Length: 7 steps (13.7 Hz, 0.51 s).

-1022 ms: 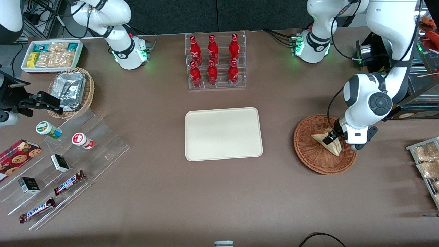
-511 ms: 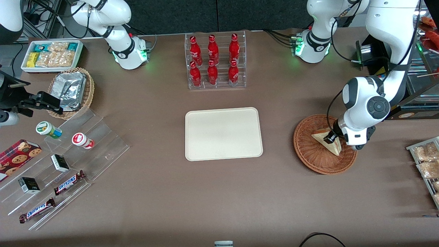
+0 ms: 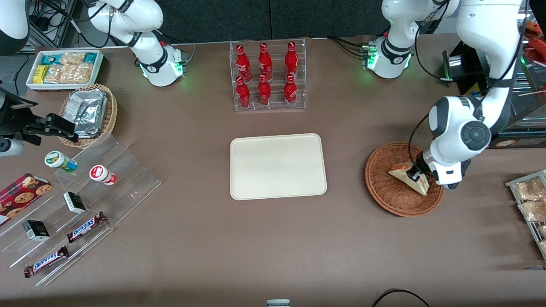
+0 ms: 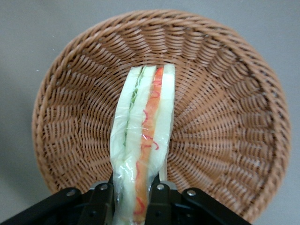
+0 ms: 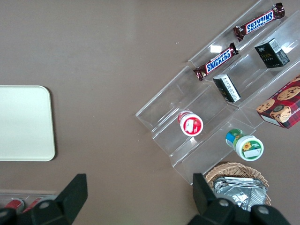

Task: Place sandwich from basket to tray
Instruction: 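Close the left gripper on the sandwich's crust edge, then lift the sandwich and carry it with the left gripper over the tray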

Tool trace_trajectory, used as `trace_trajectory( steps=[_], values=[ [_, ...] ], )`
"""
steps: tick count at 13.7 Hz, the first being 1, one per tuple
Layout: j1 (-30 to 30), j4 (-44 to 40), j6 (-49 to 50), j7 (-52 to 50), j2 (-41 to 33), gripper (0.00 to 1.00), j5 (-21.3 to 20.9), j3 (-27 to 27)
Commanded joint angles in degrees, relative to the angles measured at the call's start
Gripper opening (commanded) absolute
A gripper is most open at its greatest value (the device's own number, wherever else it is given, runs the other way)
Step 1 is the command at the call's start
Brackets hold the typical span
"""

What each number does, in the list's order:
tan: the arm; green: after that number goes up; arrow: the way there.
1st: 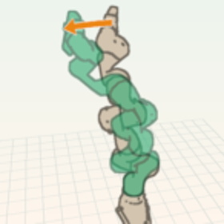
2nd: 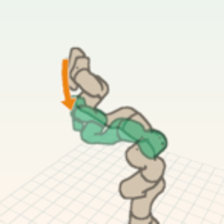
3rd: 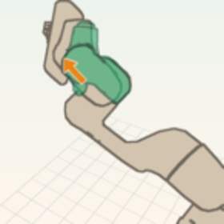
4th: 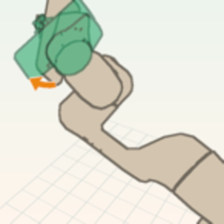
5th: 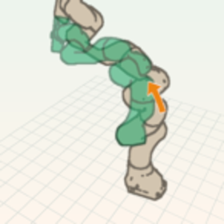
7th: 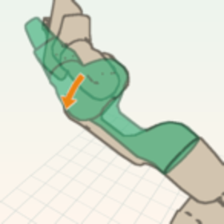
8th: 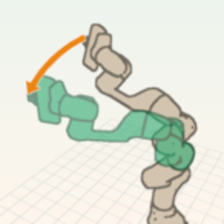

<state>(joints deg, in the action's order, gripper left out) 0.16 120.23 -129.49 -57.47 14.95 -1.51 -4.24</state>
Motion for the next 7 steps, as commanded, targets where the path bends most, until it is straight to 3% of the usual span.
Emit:
trace_trajectory(
  steps=[1,7],
  values=[
    [-1.21,-7.89,9.57,-0.01,0.52,0.00,-0.07,-1.29],
    [-1.75,-16.61,19.36,1.31,0.51,0.00,-0.69,-13.49]
  ],
)
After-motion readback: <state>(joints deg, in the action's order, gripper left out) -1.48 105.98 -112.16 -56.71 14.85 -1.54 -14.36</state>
